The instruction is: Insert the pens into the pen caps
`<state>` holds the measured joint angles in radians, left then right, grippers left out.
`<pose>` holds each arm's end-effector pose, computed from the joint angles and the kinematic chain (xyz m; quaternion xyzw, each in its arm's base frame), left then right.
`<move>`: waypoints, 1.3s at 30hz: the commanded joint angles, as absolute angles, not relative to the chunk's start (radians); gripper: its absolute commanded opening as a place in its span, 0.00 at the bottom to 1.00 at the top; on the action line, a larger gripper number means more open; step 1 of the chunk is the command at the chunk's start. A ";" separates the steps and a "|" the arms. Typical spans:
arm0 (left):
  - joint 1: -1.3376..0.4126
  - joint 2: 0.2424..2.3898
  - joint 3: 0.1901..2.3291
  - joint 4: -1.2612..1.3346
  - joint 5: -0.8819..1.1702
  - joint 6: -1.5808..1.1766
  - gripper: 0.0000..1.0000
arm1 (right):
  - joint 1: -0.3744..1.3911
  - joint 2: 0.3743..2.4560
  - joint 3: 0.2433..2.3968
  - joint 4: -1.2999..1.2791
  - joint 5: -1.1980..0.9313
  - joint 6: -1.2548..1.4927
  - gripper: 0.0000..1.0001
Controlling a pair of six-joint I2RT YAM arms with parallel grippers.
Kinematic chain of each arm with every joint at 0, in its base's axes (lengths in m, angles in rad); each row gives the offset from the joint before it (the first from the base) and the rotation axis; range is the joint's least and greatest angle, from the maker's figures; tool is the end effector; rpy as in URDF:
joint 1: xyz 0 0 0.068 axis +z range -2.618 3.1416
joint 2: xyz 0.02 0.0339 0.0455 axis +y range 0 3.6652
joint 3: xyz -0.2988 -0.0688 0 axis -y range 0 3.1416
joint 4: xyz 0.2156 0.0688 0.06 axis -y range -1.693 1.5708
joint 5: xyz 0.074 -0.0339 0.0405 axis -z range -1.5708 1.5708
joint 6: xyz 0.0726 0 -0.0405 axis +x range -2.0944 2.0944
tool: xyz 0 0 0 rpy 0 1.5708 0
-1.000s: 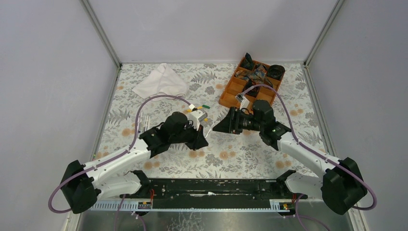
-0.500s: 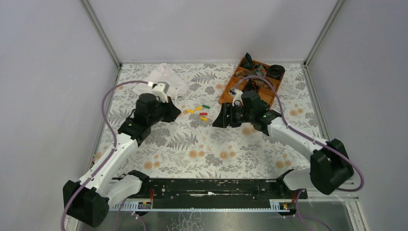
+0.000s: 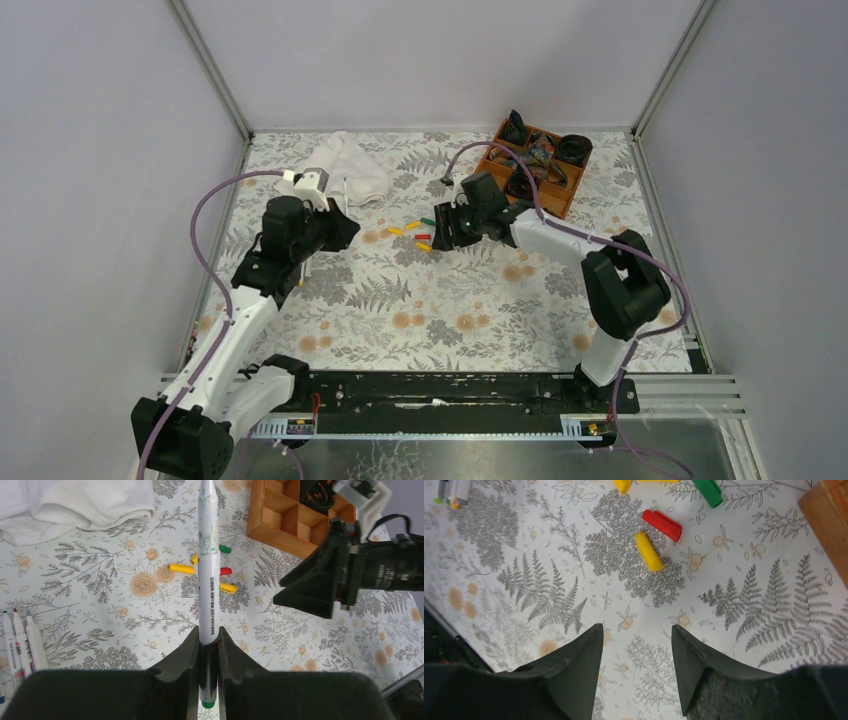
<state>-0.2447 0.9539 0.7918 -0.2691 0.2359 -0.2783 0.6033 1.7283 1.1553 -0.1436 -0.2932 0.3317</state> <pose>0.1909 -0.0651 0.3212 0.0494 0.8371 -0.2342 0.4919 0.3082 0.2379 0.2479 -0.1819 0.8839 0.3034 0.3059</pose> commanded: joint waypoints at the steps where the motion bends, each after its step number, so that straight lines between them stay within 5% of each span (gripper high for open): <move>1: -0.238 0.889 0.768 -0.238 0.189 -0.259 0.00 | 0.629 1.802 1.258 -0.156 -0.239 0.236 0.58; 39: -0.234 0.928 0.774 -0.241 0.225 -0.261 0.00 | 0.744 2.113 1.507 -0.278 -0.070 -0.004 0.49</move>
